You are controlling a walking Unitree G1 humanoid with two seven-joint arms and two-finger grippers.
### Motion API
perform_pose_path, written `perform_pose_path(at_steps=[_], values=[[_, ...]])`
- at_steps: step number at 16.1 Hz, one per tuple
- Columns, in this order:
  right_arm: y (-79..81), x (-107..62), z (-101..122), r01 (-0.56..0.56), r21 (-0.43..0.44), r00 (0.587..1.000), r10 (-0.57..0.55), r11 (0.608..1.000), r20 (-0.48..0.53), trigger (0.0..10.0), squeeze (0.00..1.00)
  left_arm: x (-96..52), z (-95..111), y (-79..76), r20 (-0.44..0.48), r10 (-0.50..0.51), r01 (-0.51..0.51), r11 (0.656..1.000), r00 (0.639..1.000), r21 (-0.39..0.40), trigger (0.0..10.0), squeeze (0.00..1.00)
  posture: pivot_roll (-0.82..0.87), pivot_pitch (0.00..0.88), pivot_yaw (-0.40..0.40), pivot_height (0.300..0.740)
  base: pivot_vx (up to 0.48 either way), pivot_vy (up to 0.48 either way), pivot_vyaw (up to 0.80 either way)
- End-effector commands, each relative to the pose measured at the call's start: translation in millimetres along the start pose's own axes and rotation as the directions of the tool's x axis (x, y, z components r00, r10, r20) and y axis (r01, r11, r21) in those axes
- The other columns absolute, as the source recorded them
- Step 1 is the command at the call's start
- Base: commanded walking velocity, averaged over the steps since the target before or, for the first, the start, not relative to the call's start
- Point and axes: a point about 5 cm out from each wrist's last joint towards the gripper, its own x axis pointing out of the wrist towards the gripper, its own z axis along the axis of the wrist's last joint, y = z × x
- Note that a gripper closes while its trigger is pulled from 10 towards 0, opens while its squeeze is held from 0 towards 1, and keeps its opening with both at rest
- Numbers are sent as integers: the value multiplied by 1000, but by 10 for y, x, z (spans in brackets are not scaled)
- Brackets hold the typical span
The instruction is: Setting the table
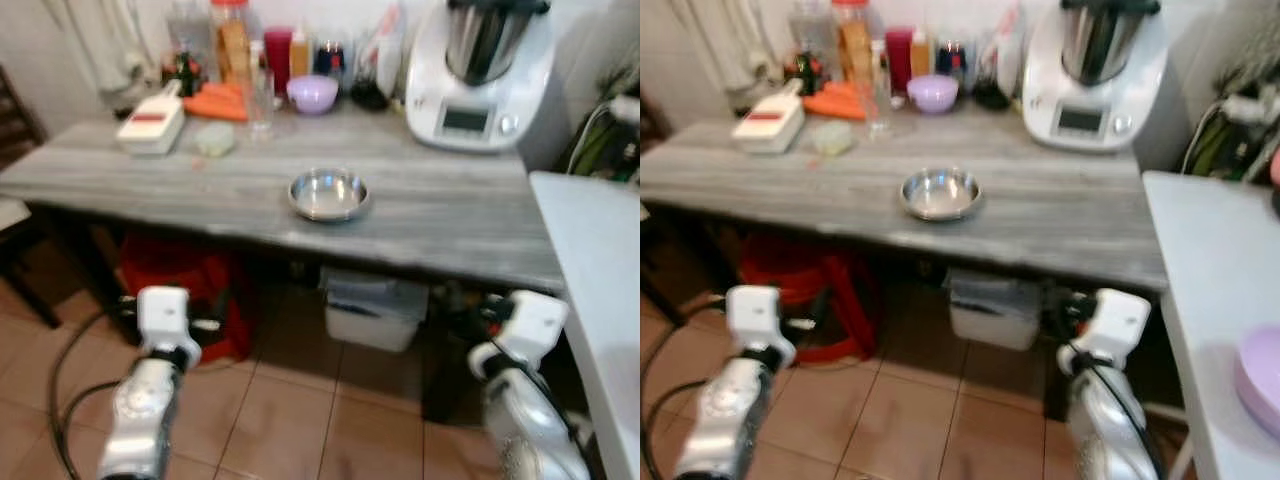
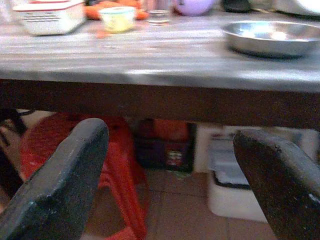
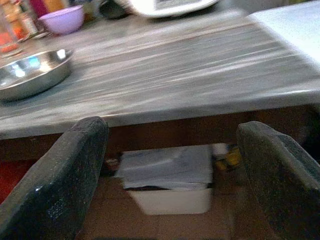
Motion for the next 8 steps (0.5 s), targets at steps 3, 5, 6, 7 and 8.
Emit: perform_pose_path(at_steps=[3,5,6,7,8], values=[[-4,25,27,8,-7,1000,-8,1000,13,10000,0,12,26,29,10,3,-4,1000,1000,16,10000,0,-19,0,-27,740,-285,0,0],[3,47,44,3,-19,1000,-2,1000,20,10000,0,-11,6,40,7,10,-10,1000,1000,15,10000,0,-16,0,-28,740,-289,0,0],[-8,56,56,15,-41,1000,-14,999,24,10000,0,-17,4,38,6,11,-11,1000,1000,17,10000,0,-14,0,-30,740,-289,0,0],[-11,60,64,18,-53,999,-16,998,29,10000,0,-18,3,37,7,10,-10,1000,1000,19,10000,0,-14,0,-30,740,-285,0,0],[-7,62,63,16,-45,999,-15,999,30,10000,0,-22,0,37,6,12,-12,1000,1000,19,10000,0,-13,0,-31,740,-289,0,0]])
